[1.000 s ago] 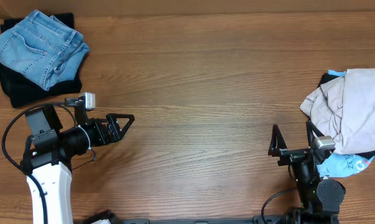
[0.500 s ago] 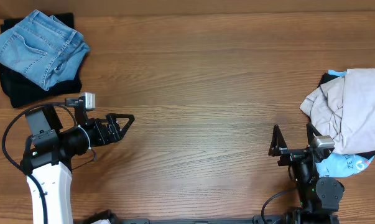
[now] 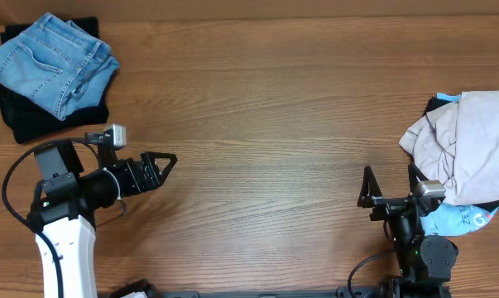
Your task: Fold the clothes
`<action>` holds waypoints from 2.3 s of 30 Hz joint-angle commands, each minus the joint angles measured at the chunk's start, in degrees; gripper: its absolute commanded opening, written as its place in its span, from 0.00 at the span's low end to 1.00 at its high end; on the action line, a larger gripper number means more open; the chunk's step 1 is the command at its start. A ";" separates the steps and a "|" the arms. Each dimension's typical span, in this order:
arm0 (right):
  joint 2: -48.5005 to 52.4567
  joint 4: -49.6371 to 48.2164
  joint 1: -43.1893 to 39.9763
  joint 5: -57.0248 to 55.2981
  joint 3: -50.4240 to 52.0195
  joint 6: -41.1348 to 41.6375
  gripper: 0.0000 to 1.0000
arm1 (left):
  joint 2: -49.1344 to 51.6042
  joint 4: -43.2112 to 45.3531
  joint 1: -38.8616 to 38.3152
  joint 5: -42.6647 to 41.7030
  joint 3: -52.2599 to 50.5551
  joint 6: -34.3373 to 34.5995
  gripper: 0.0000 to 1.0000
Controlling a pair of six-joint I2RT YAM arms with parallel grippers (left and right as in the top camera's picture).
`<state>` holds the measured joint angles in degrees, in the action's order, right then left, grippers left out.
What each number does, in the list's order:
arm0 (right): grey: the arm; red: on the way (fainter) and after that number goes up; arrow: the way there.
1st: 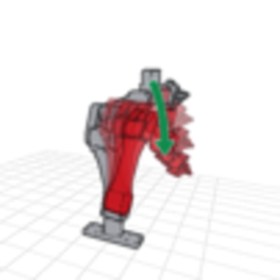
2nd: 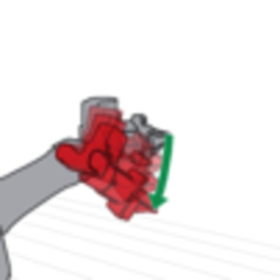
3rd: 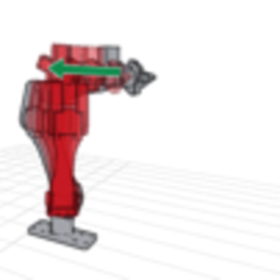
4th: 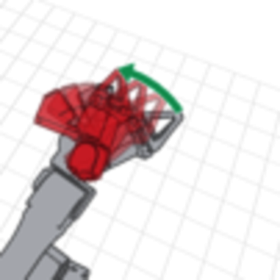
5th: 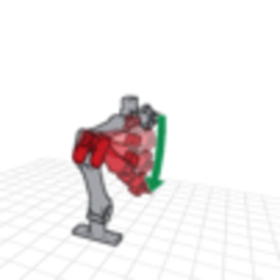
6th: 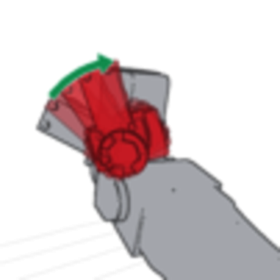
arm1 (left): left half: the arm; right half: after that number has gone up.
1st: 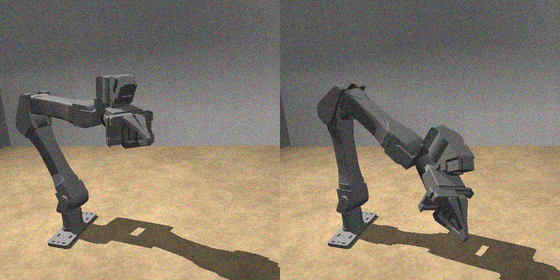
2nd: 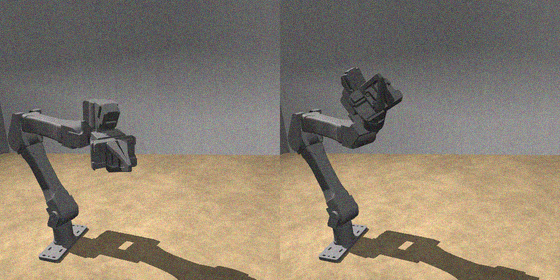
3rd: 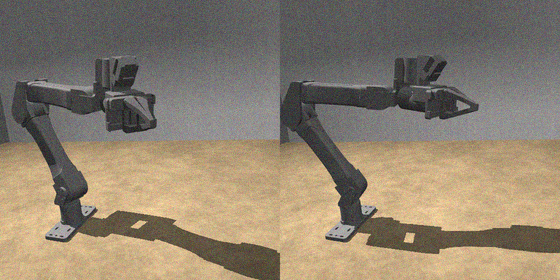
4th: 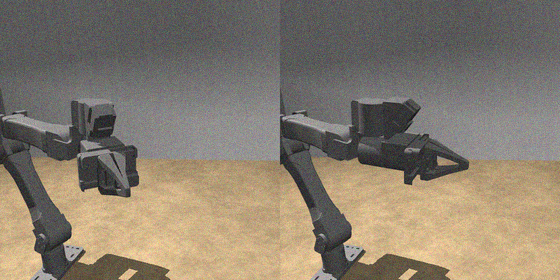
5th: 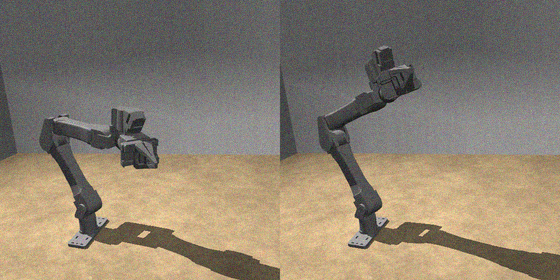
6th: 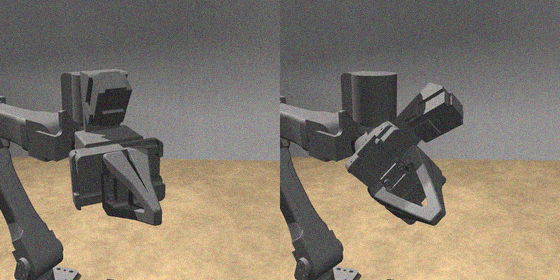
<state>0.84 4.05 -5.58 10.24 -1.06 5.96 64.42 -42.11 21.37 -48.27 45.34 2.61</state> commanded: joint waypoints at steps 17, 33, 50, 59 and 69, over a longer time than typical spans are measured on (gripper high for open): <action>-0.68 -0.24 -0.17 -0.31 0.61 -0.02 1.00 | -32.41 17.51 -34.64 44.02 -24.72 9.07 1.00; -0.68 -0.24 -0.17 -0.31 0.61 -0.02 1.00 | -62.99 20.79 -25.00 39.67 -38.88 8.76 1.00; -0.68 -0.24 -0.17 -0.31 0.61 -0.02 1.00 | -64.26 40.87 -18.84 40.26 -45.13 4.24 1.00; -0.68 -0.24 -0.17 -0.31 0.61 -0.02 1.00 | -64.28 38.49 -16.61 40.13 -45.09 4.20 1.00; -0.68 -0.24 -0.17 -0.31 0.61 -0.02 1.00 | -64.22 38.49 -15.39 40.11 -45.07 4.20 1.00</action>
<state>0.78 4.05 -5.58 10.24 -1.06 5.98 0.75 -3.51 5.67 -7.92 0.47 7.94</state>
